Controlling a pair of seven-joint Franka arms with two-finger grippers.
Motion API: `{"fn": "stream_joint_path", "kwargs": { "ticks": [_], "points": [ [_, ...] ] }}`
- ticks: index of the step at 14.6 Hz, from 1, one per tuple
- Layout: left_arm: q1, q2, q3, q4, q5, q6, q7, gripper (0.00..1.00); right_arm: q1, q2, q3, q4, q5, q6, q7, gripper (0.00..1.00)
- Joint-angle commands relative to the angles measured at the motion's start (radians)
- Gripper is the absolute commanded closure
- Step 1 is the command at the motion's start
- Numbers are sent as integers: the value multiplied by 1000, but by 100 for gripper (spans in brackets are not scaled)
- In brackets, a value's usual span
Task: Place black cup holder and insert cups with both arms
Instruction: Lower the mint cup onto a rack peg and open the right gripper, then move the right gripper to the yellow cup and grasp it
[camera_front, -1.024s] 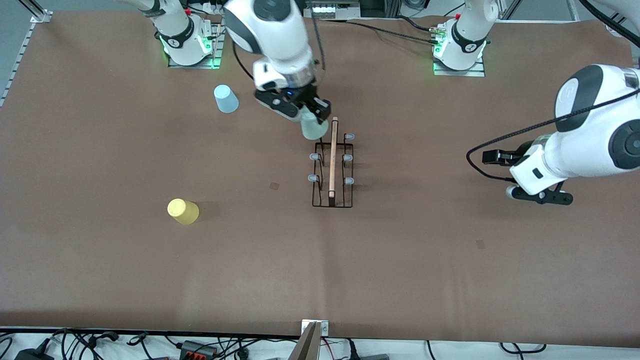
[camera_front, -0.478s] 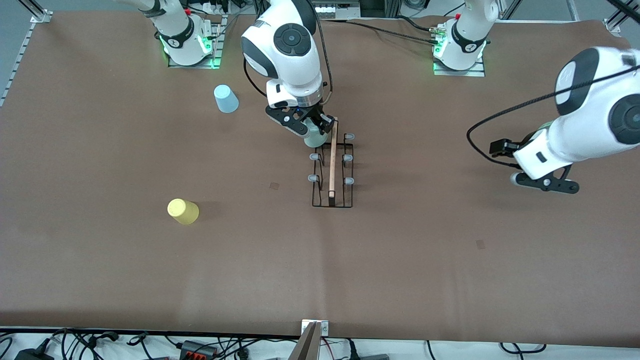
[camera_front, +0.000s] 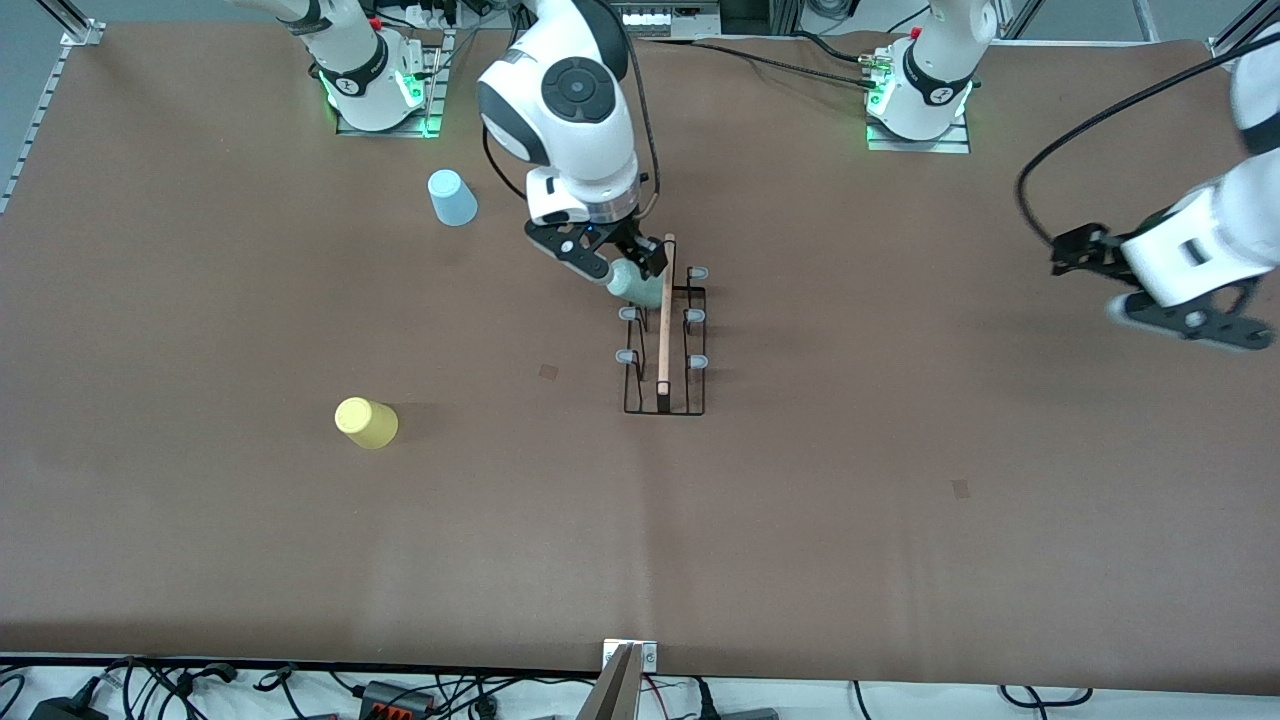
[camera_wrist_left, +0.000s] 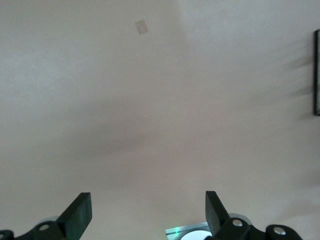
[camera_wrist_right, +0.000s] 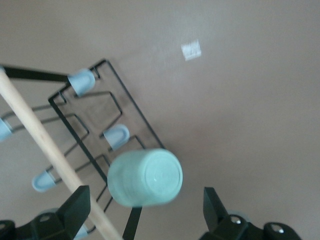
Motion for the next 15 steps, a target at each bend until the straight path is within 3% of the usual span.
{"fn": "stream_joint_path", "kwargs": {
  "ticks": [1, 2, 4, 7, 10, 15],
  "points": [
    [-140, -177, 206, -108, -79, 76, 12, 0, -56, -64, -51, 1, 6, -131, -234, 0],
    [-150, -222, 216, -157, -81, 118, 4, 0, -75, -70, -90, 0, 6, -188, -356, 0],
    [-171, -228, 220, -161, -72, 124, -24, 0, -121, -86, -176, -6, 6, -262, -617, 0],
    [-205, -210, 214, -170, -13, 114, -42, 0, -281, -109, -210, -54, 5, -258, -948, 0],
    [-194, -158, 220, -118, -12, 100, -31, 0, -413, -109, -212, -135, 5, -114, -1182, 0],
    [-193, -151, 220, -117, -13, 100, -30, 0, -432, -29, -261, -189, 5, 129, -1405, 0]
  ]
}}
